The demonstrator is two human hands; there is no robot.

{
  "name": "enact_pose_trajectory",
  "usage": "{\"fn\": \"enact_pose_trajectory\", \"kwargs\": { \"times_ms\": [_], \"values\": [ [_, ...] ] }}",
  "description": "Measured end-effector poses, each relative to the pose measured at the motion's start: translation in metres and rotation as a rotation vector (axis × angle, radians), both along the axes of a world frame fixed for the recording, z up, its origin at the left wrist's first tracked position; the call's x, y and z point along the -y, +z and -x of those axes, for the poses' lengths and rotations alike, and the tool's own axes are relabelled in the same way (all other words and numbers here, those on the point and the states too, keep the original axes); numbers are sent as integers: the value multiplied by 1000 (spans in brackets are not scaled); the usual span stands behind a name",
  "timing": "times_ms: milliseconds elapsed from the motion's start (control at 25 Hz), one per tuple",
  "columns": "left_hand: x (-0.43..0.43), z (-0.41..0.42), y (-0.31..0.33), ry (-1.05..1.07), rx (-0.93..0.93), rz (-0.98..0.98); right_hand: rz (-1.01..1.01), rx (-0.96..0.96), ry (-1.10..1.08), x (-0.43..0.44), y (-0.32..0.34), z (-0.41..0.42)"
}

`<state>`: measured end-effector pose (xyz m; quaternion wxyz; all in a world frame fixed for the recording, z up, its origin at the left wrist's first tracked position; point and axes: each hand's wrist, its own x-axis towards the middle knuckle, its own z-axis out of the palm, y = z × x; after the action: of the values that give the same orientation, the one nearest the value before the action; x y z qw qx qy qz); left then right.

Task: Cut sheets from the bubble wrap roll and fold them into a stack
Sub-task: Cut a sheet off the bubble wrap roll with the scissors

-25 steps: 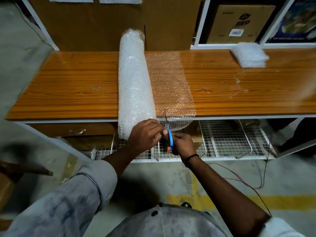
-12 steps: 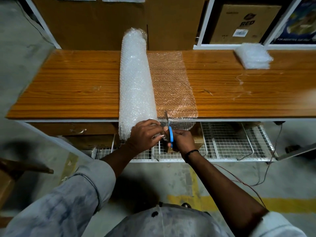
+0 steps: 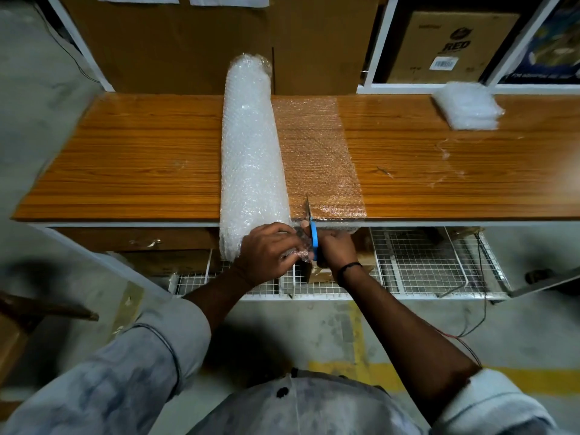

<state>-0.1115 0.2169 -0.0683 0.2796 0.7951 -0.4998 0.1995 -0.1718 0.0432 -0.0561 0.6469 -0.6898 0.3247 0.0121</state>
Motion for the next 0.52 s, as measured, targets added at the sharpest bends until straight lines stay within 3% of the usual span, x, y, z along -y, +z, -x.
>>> {"fn": "enact_pose_trajectory", "kwargs": {
  "times_ms": [160,360,440,520],
  "values": [
    [-2,4,4,1,-65,-7,43,-12,29,3,-1,-6],
    [29,3,62,256,-469,214,-13,-25,8,-1,-2,-6],
    [51,-18,79,291,-577,163,-20,-24,-8,-4,-1,-6],
    [64,-38,81,307,-530,-35,-24,-36,-25,-7,0,-6]
  ]
}}
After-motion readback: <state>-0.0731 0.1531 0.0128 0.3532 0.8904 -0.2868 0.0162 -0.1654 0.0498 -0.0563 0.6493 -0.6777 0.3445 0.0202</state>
